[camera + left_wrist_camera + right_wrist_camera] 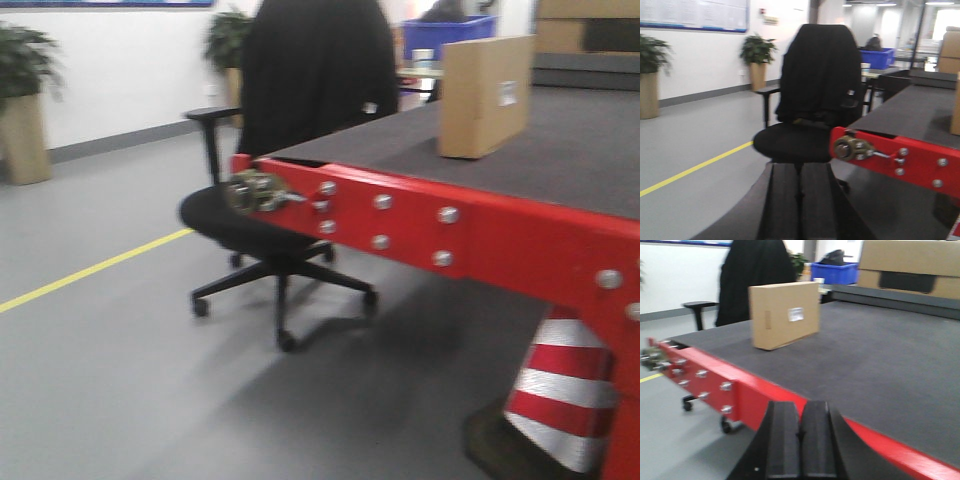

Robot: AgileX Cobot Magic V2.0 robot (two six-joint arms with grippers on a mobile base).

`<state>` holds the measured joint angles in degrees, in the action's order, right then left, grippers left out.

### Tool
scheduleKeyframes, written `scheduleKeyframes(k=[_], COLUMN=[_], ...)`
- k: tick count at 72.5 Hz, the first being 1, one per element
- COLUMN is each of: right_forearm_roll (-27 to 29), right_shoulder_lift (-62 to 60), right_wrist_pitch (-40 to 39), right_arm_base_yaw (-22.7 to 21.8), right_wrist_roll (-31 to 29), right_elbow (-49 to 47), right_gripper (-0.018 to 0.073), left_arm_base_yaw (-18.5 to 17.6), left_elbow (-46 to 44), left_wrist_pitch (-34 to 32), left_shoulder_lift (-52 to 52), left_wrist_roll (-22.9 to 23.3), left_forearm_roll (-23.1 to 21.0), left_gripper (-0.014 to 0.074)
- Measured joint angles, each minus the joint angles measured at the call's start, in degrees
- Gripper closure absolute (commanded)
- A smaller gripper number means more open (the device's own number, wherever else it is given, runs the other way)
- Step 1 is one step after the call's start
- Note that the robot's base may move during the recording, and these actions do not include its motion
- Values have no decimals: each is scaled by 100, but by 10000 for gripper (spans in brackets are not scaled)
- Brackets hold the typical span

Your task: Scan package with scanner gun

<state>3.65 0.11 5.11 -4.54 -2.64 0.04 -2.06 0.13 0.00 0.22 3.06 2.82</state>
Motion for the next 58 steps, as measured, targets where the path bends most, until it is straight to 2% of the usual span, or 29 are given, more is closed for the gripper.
scheduleKeyframes(k=[58], right_forearm_roll=[0], right_shoulder_lift=[0], right_wrist_pitch=[0], right_arm_base_yaw=[0], right_wrist_roll=[0], right_elbow=[0], right_gripper=[728], left_arm_base_yaw=[0], left_elbow=[0], left_wrist_pitch=[0], left_shoulder_lift=[0], left_wrist_roll=[0], left_forearm_roll=[0], left_gripper=[707])
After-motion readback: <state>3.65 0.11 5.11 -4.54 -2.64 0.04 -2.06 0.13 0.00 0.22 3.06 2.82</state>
